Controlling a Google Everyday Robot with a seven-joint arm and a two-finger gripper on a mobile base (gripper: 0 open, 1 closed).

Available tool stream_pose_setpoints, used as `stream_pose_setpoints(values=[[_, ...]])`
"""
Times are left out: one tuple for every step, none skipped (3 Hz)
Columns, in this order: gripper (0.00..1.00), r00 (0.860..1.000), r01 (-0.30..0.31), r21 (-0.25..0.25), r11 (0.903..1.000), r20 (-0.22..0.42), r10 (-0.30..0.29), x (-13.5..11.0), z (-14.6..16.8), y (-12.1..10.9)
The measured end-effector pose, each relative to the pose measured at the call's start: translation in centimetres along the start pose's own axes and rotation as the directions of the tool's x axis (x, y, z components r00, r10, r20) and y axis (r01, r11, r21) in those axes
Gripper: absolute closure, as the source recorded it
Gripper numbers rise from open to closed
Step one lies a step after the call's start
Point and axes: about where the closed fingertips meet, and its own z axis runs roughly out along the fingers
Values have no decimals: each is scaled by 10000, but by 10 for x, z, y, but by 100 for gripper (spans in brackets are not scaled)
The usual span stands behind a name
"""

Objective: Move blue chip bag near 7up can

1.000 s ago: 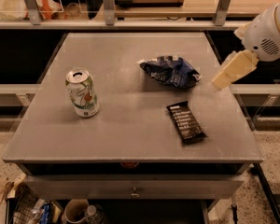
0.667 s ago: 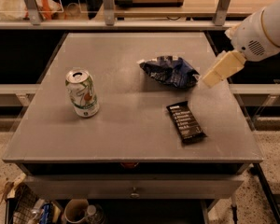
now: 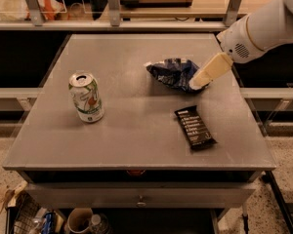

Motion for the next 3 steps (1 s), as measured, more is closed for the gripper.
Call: stream_pose_setpoints(values=[[0,9993,-353,-411,9985,79,357,2,26,3],[18,9977,-621,-574,9964,226,635,4,46,6],[42,9964,-690,-668,9954,438,720,4,58,8]])
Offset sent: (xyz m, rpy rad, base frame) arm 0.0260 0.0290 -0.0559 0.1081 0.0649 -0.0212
